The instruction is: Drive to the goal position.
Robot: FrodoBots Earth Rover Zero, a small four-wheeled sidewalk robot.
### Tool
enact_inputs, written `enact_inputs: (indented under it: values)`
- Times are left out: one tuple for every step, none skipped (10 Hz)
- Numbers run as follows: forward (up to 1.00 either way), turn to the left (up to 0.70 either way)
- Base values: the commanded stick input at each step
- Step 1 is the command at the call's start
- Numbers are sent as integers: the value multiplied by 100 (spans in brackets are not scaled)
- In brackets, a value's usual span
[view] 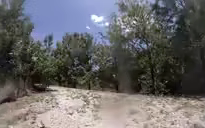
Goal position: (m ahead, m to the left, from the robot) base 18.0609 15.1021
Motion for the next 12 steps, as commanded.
enact_inputs:
  values:
    - [85,0]
    - [85,0]
    - [85,0]
    - [85,0]
    - [85,9]
    - [85,34]
    - [85,34]
    - [85,34]
    - [85,34]
    - [85,32]
    - [85,21]
    - [85,0]
